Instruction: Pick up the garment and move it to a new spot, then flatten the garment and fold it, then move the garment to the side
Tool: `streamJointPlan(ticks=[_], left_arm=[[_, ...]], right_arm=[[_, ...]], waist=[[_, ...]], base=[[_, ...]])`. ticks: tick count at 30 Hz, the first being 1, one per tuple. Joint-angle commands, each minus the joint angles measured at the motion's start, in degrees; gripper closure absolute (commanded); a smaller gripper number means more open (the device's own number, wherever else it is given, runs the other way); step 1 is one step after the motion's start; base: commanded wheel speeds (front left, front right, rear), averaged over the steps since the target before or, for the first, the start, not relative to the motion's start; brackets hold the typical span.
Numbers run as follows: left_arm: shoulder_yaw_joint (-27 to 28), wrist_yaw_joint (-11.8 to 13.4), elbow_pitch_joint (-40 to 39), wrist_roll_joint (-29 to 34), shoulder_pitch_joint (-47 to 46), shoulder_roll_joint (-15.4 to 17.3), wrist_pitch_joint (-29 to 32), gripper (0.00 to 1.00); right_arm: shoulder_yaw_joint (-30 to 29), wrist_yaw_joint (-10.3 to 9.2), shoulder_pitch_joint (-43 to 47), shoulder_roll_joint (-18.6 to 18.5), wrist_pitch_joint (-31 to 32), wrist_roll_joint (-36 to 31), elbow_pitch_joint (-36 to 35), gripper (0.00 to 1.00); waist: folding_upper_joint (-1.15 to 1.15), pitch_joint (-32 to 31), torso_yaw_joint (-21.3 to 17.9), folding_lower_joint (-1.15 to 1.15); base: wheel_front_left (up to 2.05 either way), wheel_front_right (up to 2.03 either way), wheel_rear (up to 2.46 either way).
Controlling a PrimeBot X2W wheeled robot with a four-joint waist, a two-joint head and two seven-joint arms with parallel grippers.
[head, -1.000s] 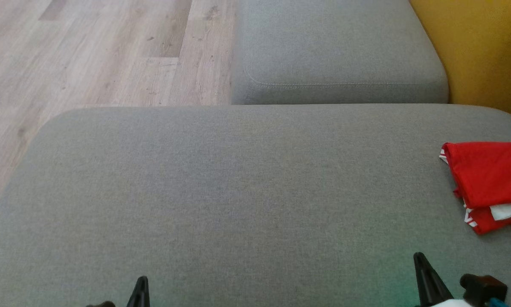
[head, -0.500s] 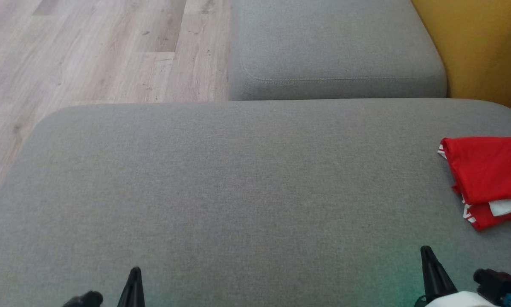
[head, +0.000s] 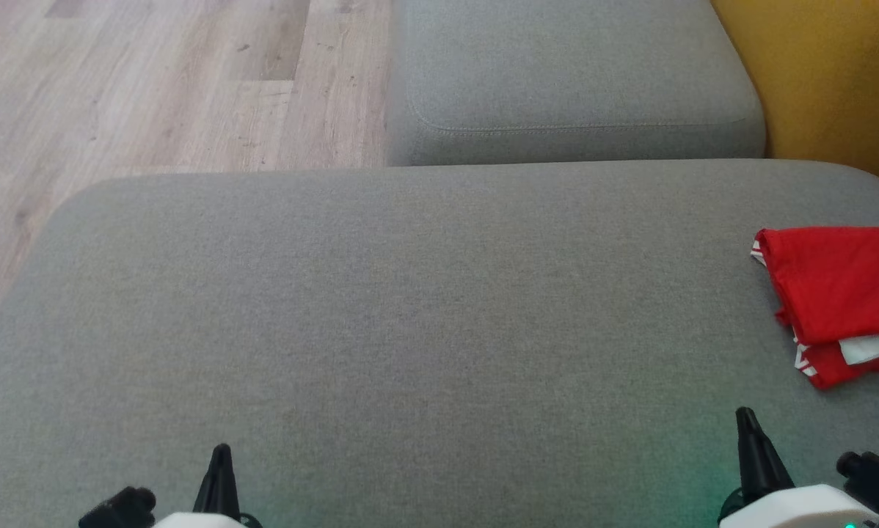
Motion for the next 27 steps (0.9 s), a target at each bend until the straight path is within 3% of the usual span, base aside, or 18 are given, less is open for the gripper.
streamJointPlan(ticks=[1,27], left_arm=[[2.27,-0.87,-1.57,-1.28,-3.31,-0.01,0.29,1.0],[9.87,-5.08,-1.54,-11.56,-5.56,-3.22,4.17,1.0]], right_arm=[[-0.07,0.13,-3.57,-0.17,0.31,2.14,-1.68,1.0],[-1.43,0.21,-7.18,-0.25,2.6,18.77,-1.11,1.0]], waist=[[0.0,0.13,-0.08,0.0],[0.0,1.78,-1.05,-0.01]], base=[[0.0,0.0,0.0],[0.0,0.0,0.0]])
